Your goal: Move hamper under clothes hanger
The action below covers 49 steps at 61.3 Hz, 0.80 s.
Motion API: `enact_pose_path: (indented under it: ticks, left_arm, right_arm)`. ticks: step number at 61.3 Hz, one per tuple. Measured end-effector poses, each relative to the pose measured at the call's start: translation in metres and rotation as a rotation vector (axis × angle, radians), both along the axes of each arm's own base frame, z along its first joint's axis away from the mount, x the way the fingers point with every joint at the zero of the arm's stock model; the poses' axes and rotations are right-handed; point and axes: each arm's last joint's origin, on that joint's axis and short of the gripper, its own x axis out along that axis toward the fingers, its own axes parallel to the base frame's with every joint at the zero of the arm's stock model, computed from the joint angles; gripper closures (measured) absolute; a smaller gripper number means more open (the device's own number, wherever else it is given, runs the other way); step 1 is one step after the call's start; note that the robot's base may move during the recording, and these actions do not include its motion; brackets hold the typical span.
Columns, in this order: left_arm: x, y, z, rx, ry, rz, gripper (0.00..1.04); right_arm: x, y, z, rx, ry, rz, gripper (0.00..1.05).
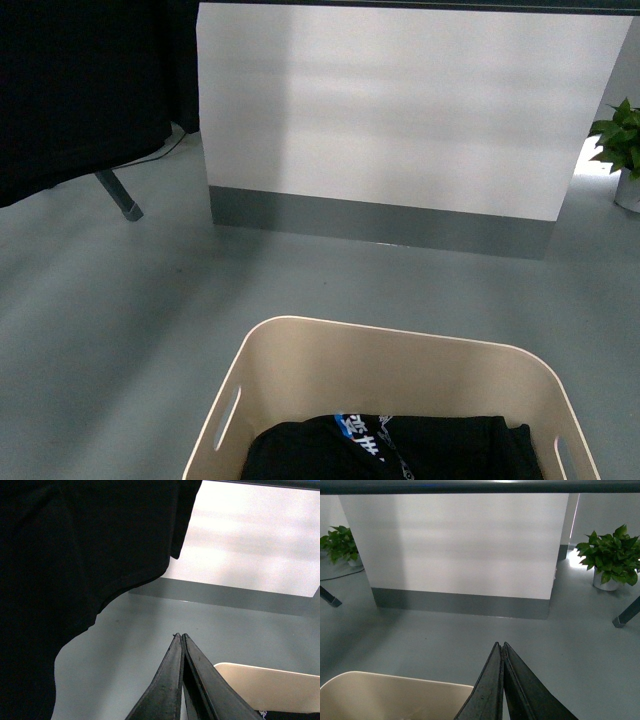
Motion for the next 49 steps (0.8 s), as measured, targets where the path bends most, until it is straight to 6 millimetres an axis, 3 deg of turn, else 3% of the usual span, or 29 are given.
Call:
enact_pose_path:
  ticks: [12, 31, 36, 49]
  left_arm:
    - [-0.018, 0.013, -0.008, 0.003, 0.002, 0.002, 1.01]
    - [-0.036, 0.014, -0.015, 0.003, 0.000, 0.001, 1.01]
    - [-0.041, 0.014, -0.022, 0.004, -0.009, 0.001, 1.01]
    - [-0.052, 0.014, -0.018, 0.005, -0.020, 0.001, 1.01]
  right_arm:
    - [-0.015, 0.000, -0.006, 0.000, 0.001, 0.000, 1.02]
    - [-0.030, 0.000, -0.019, 0.000, 0.002, 0.000, 1.02]
    - [-0.034, 0.000, -0.018, 0.000, -0.005, 0.000, 1.02]
    - [-0.044, 0.000, -0.015, 0.000, -0.016, 0.000, 1.02]
